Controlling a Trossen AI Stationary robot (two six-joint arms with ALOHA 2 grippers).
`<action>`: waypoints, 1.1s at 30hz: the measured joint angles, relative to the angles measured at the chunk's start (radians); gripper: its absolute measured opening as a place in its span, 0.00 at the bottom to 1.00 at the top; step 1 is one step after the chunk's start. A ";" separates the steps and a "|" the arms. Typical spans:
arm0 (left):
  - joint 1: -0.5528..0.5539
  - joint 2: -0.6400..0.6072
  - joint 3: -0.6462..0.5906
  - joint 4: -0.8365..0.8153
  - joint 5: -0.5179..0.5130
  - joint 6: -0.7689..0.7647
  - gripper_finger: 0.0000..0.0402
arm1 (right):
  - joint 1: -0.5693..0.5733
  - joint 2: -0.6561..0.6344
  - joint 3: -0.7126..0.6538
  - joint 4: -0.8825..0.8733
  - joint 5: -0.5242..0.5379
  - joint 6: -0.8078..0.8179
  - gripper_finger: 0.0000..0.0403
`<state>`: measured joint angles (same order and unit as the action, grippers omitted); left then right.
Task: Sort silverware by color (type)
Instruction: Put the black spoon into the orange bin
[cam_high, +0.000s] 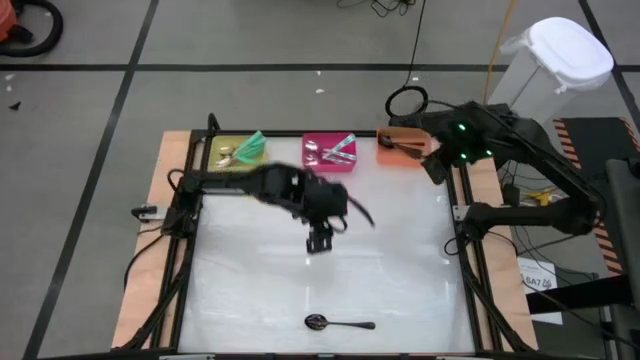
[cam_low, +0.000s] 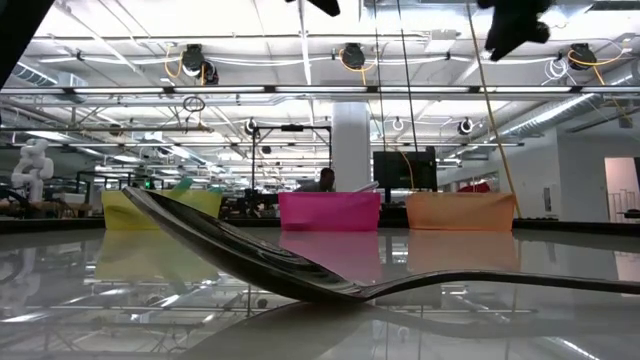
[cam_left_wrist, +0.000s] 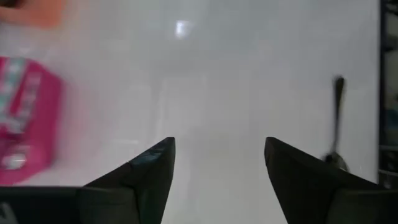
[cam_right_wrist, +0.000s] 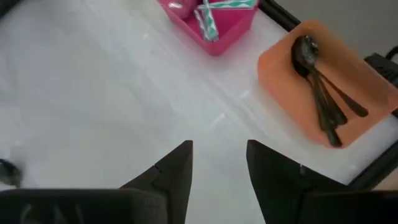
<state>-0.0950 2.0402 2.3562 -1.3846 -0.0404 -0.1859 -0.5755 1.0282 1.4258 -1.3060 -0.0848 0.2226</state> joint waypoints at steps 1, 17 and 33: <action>-0.022 0.012 0.000 0.002 0.000 -0.013 0.62 | 0.021 -0.026 -0.010 0.000 0.000 0.019 0.37; -0.319 0.226 0.000 0.114 -0.014 -0.083 0.62 | 0.276 -0.226 -0.124 0.015 -0.080 0.134 0.37; -0.405 0.427 0.000 0.349 -0.035 -0.239 0.62 | 0.440 -0.214 -0.124 0.170 -0.059 0.234 0.37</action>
<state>-0.5003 2.4668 2.3562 -1.0354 -0.0756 -0.4248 -0.1356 0.8139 1.3014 -1.1360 -0.1434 0.4568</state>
